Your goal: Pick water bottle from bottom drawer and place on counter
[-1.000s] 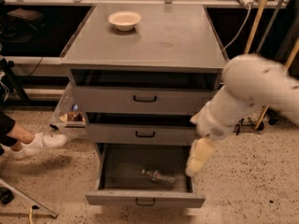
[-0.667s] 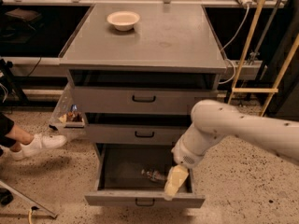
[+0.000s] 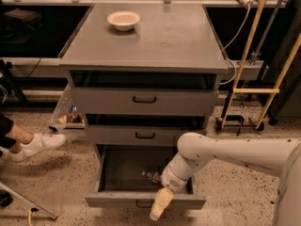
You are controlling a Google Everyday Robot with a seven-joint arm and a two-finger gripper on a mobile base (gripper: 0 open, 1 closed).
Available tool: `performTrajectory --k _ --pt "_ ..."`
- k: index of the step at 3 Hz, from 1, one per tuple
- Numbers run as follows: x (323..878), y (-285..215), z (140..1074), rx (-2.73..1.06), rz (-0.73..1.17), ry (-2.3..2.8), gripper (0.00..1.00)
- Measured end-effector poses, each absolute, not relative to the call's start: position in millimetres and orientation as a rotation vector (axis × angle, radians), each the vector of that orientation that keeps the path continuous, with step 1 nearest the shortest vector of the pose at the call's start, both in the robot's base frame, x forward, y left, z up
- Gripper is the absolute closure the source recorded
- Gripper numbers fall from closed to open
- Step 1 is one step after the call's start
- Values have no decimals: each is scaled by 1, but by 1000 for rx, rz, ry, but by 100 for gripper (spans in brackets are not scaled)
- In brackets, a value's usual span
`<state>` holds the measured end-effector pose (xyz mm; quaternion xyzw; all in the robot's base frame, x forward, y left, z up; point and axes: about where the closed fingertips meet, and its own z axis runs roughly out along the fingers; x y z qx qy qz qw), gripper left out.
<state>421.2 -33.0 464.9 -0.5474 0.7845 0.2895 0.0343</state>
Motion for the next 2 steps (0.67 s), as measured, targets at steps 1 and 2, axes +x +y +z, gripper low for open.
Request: performTrajectory --k 1,2 --pt "421 -33 465 -1684 891 2412 0" --pt "441 -40 470 -1671 820 2329 0"
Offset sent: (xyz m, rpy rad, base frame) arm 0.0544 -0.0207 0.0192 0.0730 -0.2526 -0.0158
